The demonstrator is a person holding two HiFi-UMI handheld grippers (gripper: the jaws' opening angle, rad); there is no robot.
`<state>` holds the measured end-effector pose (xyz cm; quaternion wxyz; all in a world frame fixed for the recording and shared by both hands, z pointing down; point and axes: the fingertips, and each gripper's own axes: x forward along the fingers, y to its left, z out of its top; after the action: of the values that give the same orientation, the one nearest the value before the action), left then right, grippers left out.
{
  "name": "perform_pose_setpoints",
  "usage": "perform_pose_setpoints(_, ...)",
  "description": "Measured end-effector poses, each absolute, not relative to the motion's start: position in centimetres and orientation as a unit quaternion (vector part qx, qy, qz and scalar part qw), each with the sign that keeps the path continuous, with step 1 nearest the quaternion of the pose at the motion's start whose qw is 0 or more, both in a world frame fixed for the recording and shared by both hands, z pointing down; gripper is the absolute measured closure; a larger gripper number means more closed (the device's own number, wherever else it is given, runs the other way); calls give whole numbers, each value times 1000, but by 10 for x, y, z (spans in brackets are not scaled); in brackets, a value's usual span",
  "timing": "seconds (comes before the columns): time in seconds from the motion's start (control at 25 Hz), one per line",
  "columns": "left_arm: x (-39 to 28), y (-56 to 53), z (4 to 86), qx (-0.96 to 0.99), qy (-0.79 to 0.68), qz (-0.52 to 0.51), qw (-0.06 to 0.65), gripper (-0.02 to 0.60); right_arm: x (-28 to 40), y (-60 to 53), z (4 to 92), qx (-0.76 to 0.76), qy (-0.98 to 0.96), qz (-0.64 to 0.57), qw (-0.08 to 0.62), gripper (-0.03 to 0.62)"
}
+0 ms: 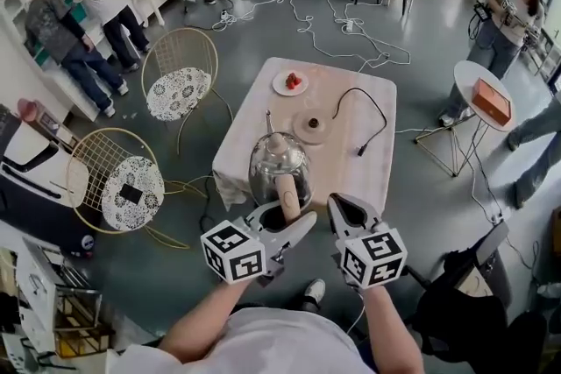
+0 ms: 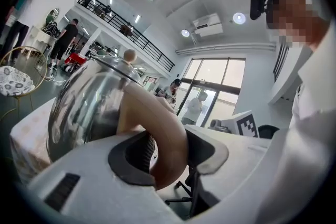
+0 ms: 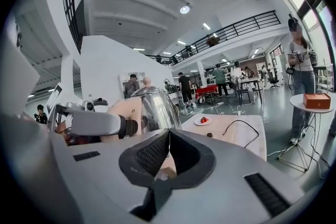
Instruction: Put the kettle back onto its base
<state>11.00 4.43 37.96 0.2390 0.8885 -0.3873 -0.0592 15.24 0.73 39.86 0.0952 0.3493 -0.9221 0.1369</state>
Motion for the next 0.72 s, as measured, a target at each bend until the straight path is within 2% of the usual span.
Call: perform_pose_setpoints(0.72,121,11,389,882,-398,-59,245,414,175,-26,406,351,-921,141,95,589)
